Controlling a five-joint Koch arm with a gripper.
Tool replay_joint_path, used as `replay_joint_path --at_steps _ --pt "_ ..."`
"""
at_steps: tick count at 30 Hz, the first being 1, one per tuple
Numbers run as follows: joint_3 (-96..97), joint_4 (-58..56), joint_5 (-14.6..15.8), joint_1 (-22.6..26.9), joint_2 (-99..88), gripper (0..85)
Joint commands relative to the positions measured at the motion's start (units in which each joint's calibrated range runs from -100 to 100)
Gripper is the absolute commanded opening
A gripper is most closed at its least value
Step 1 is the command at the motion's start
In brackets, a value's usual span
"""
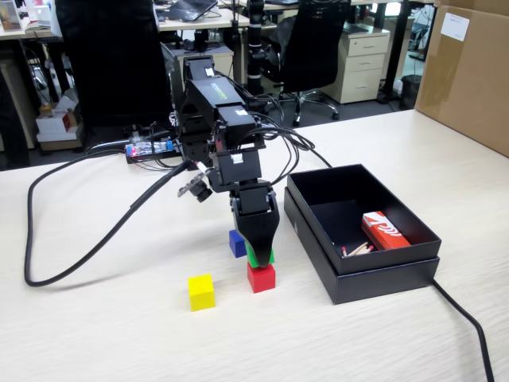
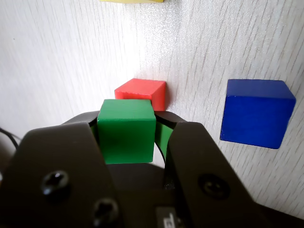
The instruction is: Put the green cube on top of the red cube
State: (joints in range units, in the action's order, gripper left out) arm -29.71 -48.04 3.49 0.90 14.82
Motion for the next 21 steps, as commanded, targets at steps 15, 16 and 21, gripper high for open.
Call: replay_joint_path --at_steps 15,16,21 --pt "-3.47 -0.03 -0.20 0.54 -1.34 35.6" --pt "-3.38 -0.03 -0.20 0.54 -1.34 37.6" --pt "-2.93 -0.03 -0.34 0.44 -2.95 44.5"
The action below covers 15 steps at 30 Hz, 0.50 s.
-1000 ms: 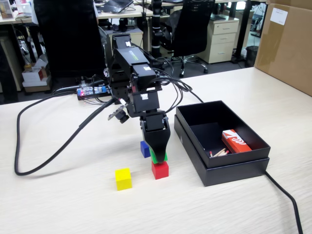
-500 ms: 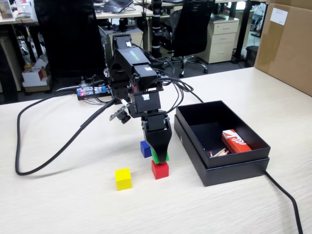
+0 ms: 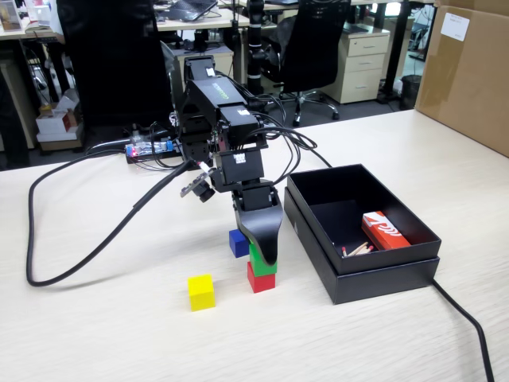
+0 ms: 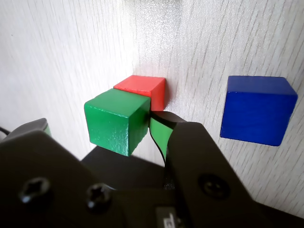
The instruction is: Put the green cube on top of the red cube
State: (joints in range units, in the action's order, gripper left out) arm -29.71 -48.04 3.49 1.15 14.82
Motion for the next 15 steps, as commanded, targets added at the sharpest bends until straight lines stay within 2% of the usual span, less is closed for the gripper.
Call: replay_joint_path --at_steps 1,6,9,15 --pt "-2.38 -0.03 -0.34 0.15 -3.98 45.5" --pt "4.24 0.23 -0.73 0.20 -17.40 45.6" --pt "14.84 0.40 -1.90 0.29 -36.45 47.7" --pt "33.34 1.09 -2.93 0.15 -61.70 48.0"
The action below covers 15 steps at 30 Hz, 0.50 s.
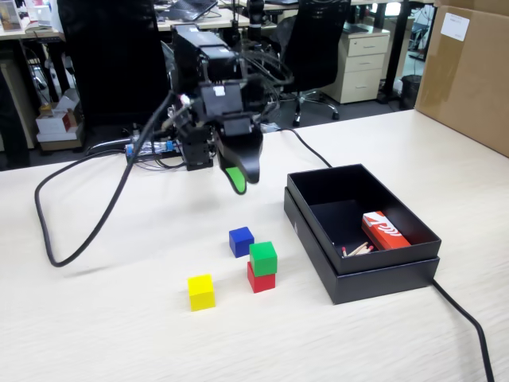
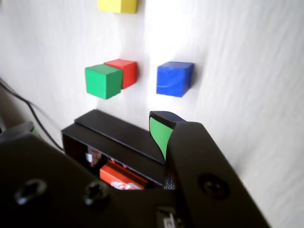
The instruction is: Put the green cube on top of the red cube
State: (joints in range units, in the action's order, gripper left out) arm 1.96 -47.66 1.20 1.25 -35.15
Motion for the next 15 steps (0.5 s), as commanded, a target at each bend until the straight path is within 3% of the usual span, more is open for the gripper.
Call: replay_joint_path --at_steps 1,15 --pt "5.11 0.70 -0.63 0.00 -15.74 48.1" --pt "47.99 5.02 -2.88 -1.12 -53.72 49.6"
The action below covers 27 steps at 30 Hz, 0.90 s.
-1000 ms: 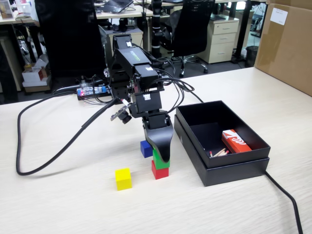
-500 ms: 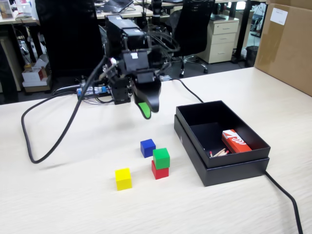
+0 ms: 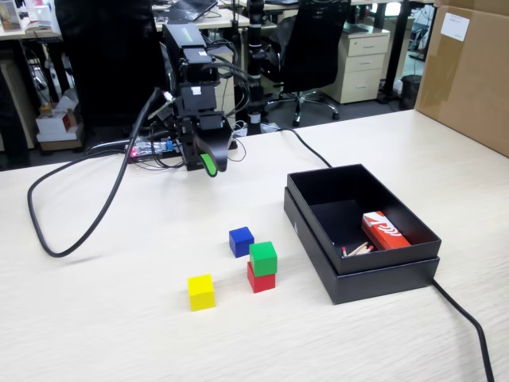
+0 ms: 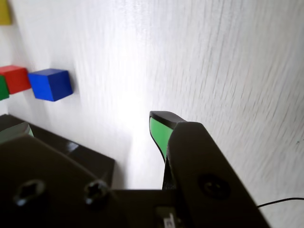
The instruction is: Put the green cube on top of the red cube
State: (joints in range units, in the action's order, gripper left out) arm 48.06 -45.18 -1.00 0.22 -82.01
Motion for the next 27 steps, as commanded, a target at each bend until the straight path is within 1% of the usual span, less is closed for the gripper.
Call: replay_joint_path --at_steps 1,5,11,12,17,24,27 --pt "4.80 3.67 -0.98 -0.10 -9.04 49.6" --pt "14.32 8.07 -1.61 -0.44 -16.50 49.5" --pt "21.02 9.11 -1.47 -0.54 -17.99 51.6" --pt "24.83 13.60 -1.81 -0.54 -17.99 51.5" --pt "28.55 15.94 -1.90 -0.10 -17.99 51.6" --pt "42.51 31.05 -2.69 0.29 -17.99 51.6" --pt "44.69 32.35 -2.83 0.00 -17.99 51.5"
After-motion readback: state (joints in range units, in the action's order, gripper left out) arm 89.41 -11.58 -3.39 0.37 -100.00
